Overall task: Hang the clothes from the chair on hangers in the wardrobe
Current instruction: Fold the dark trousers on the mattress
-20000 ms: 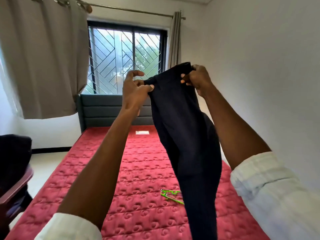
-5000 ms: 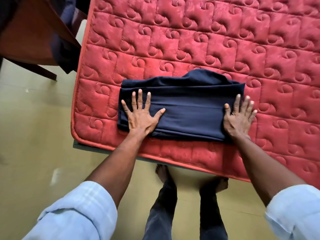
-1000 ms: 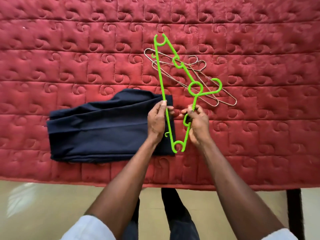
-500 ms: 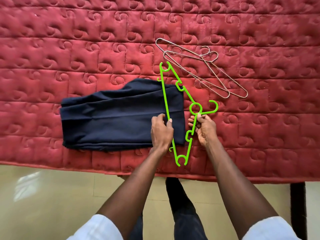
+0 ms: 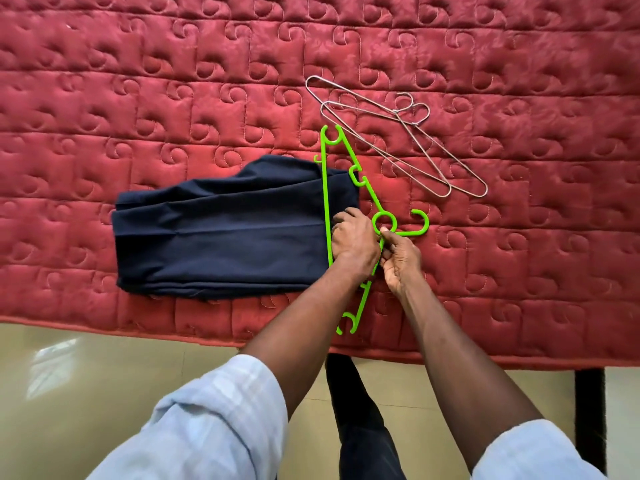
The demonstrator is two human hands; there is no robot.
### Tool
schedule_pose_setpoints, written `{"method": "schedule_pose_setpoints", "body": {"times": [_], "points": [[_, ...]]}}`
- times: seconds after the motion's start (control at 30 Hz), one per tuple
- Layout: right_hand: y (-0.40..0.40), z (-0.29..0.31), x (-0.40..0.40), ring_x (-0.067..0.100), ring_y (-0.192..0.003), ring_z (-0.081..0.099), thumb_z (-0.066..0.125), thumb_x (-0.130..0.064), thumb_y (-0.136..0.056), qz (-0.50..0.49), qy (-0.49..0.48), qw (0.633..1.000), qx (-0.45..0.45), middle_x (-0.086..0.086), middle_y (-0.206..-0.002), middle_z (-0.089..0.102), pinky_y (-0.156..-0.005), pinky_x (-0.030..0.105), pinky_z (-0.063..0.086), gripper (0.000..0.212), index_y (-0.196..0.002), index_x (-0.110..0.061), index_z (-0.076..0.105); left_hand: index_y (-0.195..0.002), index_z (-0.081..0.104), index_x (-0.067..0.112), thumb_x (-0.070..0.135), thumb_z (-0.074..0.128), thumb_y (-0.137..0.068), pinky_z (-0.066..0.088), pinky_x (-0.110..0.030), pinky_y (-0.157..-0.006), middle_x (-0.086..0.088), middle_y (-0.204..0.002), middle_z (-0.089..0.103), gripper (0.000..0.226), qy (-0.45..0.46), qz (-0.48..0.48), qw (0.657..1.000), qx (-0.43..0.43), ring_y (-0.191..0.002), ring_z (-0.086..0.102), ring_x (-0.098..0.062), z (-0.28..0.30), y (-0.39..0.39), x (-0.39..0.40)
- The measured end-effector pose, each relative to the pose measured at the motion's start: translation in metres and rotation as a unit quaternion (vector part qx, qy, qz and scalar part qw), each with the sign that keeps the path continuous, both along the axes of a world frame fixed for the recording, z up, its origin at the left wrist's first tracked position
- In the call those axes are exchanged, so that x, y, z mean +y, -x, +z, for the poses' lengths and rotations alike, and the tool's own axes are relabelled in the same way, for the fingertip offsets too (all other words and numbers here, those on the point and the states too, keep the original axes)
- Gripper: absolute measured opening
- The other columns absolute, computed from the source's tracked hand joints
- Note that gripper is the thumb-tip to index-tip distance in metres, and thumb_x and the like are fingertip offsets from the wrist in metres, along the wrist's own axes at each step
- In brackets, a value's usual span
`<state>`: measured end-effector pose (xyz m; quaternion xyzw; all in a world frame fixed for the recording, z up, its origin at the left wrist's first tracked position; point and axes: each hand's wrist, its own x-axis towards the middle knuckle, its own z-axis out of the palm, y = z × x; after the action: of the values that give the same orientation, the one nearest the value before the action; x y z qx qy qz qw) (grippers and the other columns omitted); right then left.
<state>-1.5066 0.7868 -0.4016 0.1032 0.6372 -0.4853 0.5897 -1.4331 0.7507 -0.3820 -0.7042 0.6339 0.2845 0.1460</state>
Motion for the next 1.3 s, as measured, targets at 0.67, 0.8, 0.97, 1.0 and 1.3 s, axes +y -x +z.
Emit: {"method": "schedule_pose_setpoints", "body": {"times": [0.67,0.8,0.97,1.0,1.3], "points": [[-0.004,0.002,0.008,0.012,-0.058,0.07,0.058,-0.007,-0.095,0.014,0.034,0.997,-0.073,0.002,-0.067,0.073,-0.054,0.027,0.058,0.012,-0.088,-0.016,0.054,-0.153,0.014,0.03,0.015,0.059,-0.091,0.051,-0.046,-0.083,-0.029,-0.135,0.038,0.078,-0.005,-0.049,0.996,0.078,-0.106,0.061,-0.044,0.024,-0.026,-0.001],[-0.034,0.015,0.003,0.006,-0.049,0.065,0.05,-0.002,-0.098,-0.014,0.06,0.996,-0.06,-0.003,-0.06,0.07,-0.045,0.022,0.053,0.017,-0.086,-0.014,0.055,-0.132,0.053,0.011,0.02,0.052,-0.094,0.047,-0.043,-0.094,-0.023,-0.144,0.033,0.039,-0.018,-0.082,0.995,0.058,-0.115,0.058,-0.04,0.071,-0.057,-0.007],[-0.09,0.03,-0.011,0.014,-0.06,0.071,0.055,-0.008,-0.096,-0.004,0.086,0.995,-0.058,0.003,-0.07,0.073,-0.055,0.029,0.059,0.004,-0.094,-0.012,0.057,-0.125,0.059,0.009,0.018,0.055,-0.088,0.044,-0.041,-0.099,-0.013,-0.148,0.041,0.039,-0.001,-0.013,0.992,0.125,-0.124,0.053,-0.038,0.117,-0.131,-0.026],[-0.103,0.032,-0.015,0.017,-0.063,0.072,0.056,-0.009,-0.096,-0.003,0.086,0.995,-0.056,0.005,-0.073,0.074,-0.058,0.031,0.06,0.003,-0.096,-0.011,0.057,-0.127,0.059,0.011,0.014,0.054,-0.084,0.043,-0.04,-0.102,-0.012,-0.146,0.046,0.043,0.004,0.011,0.986,0.164,-0.126,0.052,-0.036,0.123,-0.154,-0.03],[-0.187,0.043,-0.027,0.015,-0.054,0.07,0.049,-0.005,-0.099,-0.012,0.066,0.997,-0.027,0.0,-0.064,0.072,-0.044,0.022,0.052,0.014,-0.09,-0.014,0.054,-0.135,0.054,0.001,-0.015,0.033,-0.059,0.031,-0.015,-0.112,0.001,-0.132,0.054,0.081,0.101,0.223,0.871,0.425,-0.121,0.048,0.003,0.102,-0.357,-0.022]]}}
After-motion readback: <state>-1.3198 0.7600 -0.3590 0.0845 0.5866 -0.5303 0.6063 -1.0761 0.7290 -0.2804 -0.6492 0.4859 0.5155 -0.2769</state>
